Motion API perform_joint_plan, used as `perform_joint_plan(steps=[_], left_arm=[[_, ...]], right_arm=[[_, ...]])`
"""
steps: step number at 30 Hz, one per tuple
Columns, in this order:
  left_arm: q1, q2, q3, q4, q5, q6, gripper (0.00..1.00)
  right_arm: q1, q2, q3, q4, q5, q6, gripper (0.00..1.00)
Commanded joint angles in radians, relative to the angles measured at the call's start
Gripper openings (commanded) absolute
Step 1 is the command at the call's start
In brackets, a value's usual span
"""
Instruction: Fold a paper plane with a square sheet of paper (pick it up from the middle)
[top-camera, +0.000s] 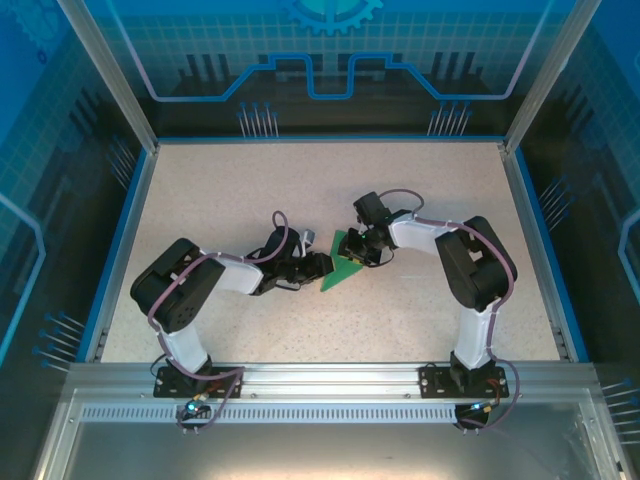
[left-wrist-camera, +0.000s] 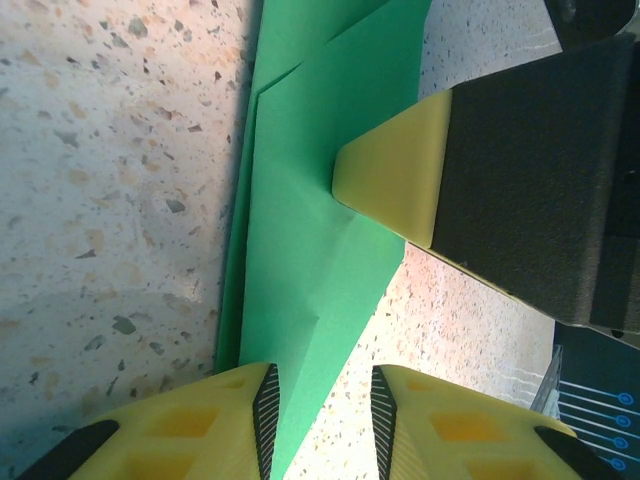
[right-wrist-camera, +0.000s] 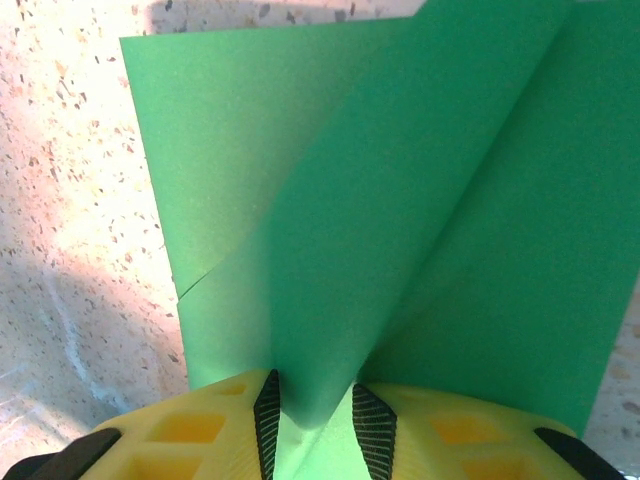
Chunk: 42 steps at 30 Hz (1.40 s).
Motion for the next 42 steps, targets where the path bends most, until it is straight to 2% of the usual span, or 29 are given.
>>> perform_joint_plan(steps=[1, 7, 10, 25, 32, 42], left_arm=[[-0.006, -0.008, 0.017, -0.008, -0.024, 0.008, 0.34], [-0.006, -0.075, -0.004, 0.011, -0.036, -0.007, 0.35], [-0.008, -0.077, -0.028, 0.065, -0.015, -0.039, 0.35], [-0.032, -0.111, -0.05, 0.134, -0.007, -0.076, 0.35], [-0.073, -0.095, -0.013, 0.059, -0.032, -0.043, 0.35], [-0.076, -0.065, 0.009, 0.015, -0.047, -0.018, 0.34]], right_arm=[[0.006, 0.169, -0.097, -0.194, 0.233, 0.016, 0.32], [0.01, 0.175, -0.099, -0.203, 0.248, 0.026, 0.31], [0.01, 0.181, -0.096, -0.206, 0.251, 0.027, 0.31], [0.012, 0.188, -0.098, -0.2, 0.245, 0.035, 0.32], [0.012, 0.185, -0.102, -0.192, 0.239, 0.037, 0.34], [0.009, 0.191, -0.105, -0.187, 0.226, 0.048, 0.38]])
